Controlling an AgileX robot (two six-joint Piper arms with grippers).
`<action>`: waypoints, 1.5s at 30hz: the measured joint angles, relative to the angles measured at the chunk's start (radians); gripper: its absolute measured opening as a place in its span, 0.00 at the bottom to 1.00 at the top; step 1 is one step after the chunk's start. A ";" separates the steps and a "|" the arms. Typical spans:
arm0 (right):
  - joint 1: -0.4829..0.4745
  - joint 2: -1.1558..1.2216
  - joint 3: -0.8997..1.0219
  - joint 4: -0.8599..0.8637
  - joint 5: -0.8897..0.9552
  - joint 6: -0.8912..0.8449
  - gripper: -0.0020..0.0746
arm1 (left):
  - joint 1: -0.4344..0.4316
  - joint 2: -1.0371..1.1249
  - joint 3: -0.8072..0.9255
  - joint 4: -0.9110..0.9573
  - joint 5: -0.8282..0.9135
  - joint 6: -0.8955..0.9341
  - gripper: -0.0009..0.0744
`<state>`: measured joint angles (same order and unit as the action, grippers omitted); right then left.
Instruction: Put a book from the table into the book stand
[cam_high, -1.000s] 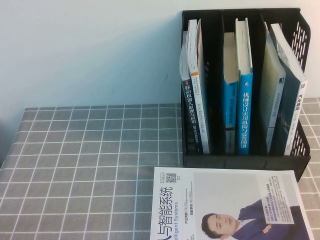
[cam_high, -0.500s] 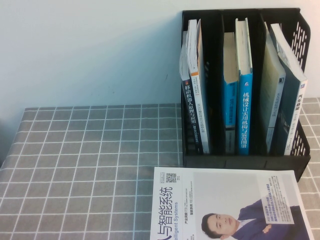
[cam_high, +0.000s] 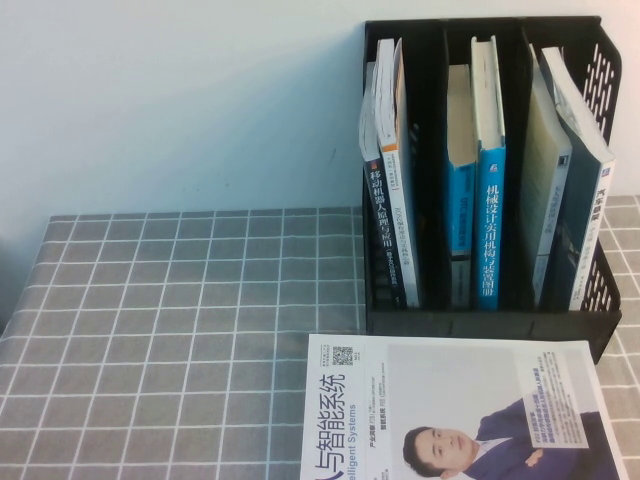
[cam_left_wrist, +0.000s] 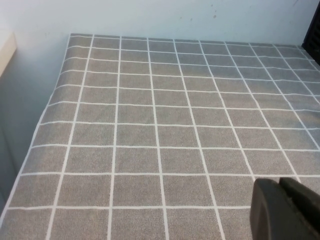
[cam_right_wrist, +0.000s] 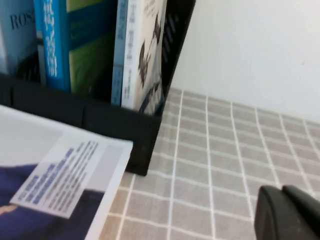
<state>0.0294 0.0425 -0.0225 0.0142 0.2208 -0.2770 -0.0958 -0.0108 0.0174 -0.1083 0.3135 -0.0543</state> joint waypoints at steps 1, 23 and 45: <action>0.000 -0.022 0.027 0.000 -0.002 0.017 0.02 | 0.000 0.000 0.000 0.000 0.000 0.000 0.01; -0.001 -0.055 0.046 -0.002 0.131 0.149 0.02 | 0.000 0.000 0.000 0.000 0.002 0.000 0.01; -0.002 -0.055 0.044 -0.002 0.135 0.149 0.02 | 0.000 0.000 0.000 0.000 0.002 0.000 0.01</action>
